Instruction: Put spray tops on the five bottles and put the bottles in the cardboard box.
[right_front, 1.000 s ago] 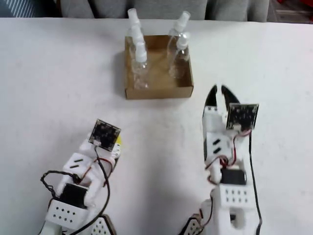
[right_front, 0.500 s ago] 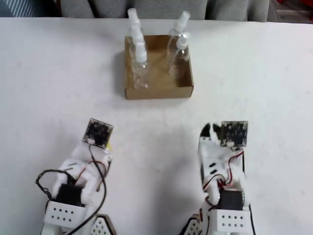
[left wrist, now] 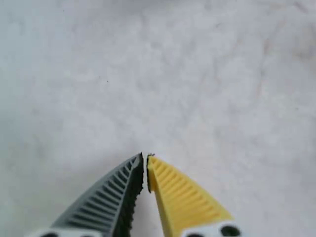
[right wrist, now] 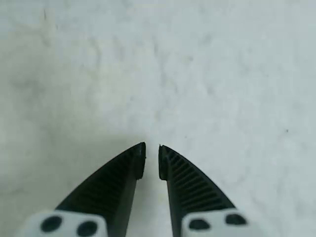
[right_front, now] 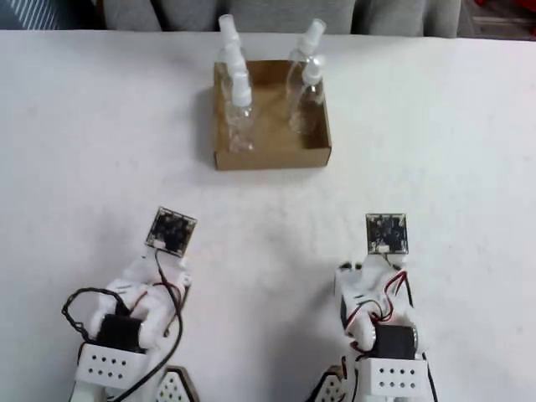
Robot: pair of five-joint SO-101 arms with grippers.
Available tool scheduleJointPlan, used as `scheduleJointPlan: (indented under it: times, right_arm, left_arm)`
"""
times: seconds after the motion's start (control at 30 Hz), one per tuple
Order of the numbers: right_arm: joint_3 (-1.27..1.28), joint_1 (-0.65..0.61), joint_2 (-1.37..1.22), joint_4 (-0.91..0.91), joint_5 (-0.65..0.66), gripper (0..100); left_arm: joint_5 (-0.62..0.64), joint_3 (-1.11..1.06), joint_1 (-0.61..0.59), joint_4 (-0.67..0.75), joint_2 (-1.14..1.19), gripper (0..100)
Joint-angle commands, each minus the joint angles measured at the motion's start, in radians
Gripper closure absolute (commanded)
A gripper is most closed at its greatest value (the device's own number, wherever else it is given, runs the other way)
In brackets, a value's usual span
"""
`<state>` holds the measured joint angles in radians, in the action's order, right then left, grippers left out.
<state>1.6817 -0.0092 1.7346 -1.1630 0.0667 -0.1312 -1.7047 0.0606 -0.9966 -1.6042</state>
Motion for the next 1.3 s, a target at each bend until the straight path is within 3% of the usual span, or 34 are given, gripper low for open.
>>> scheduleJointPlan:
  times: [0.0,0.4,0.57,1.27]
  right_arm:
    - [0.008,0.012,0.012,-0.062,-0.008,98.1]
    - [0.008,0.012,0.012,-0.062,-0.005,98.1]
    - [0.008,0.012,0.012,-0.062,-0.005,98.1]
    - [0.008,0.012,0.012,-0.062,-0.005,98.1]
  left_arm:
    - [0.000,0.005,-0.005,-0.003,-0.016,98]
    - [-0.003,0.017,0.002,-0.072,-0.016,98]
    - [-0.006,0.041,0.004,-0.207,-0.016,98]
    - [-0.005,0.041,-0.004,-0.207,-0.016,98]
